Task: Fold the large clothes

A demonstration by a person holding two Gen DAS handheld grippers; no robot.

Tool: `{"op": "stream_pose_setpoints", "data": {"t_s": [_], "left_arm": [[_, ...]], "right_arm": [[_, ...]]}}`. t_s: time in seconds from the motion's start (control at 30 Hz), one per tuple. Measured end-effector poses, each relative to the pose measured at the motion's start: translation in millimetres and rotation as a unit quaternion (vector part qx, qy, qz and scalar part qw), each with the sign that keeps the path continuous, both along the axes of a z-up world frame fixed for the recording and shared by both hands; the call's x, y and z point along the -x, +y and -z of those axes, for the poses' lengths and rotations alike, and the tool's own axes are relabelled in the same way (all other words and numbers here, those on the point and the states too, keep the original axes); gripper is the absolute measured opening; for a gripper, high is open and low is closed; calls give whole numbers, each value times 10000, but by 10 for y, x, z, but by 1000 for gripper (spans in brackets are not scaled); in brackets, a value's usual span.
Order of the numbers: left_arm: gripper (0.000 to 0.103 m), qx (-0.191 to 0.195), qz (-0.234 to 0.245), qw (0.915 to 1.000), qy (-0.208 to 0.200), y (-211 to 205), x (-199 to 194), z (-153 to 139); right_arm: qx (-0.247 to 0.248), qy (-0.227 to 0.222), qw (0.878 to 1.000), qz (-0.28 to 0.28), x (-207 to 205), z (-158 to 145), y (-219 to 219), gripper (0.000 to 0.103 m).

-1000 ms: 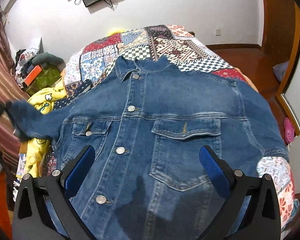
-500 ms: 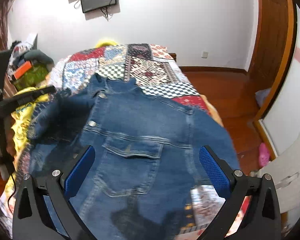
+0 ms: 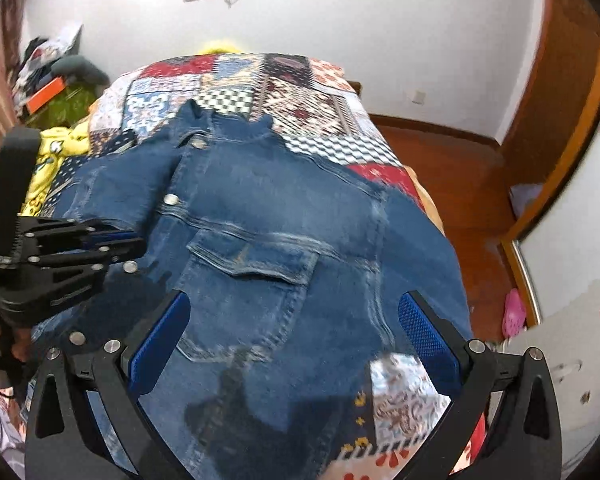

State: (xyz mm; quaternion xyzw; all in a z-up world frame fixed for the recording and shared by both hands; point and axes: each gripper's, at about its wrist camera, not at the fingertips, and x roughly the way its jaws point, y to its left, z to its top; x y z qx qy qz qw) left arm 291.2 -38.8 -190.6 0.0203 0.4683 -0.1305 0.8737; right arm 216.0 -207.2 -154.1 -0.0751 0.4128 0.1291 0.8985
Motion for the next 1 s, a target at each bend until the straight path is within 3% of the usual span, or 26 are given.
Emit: {"op": "stream_pose_setpoints", "data": {"t_s": [0.07, 0.27, 0.47, 0.67, 0.83, 1.0], "left_arm": [[59, 47, -293, 9994, -179, 282, 108, -83], [60, -219, -1144, 9923, -430, 1189, 429, -193], [66, -472, -1893, 9800, -387, 1981, 832, -98], [66, -384, -2302, 9724, -40, 2418, 1114, 234], [66, -230, -2497, 9680, 116, 2562, 1269, 436], [66, -159, -2538, 9668, 253, 2580, 1294, 554]], "right_arm": [[45, -57, 9998, -176, -24, -40, 133, 103], [231, -151, 9955, -912, -149, -97, 815, 103], [560, 151, 9829, -1747, -264, 192, 1621, 103], [1022, 357, 9682, -2256, -387, 536, 2281, 102], [1627, 170, 9555, -2454, -459, 728, 2619, 98], [1737, 124, 9505, -2572, -538, 825, 2756, 76]]}}
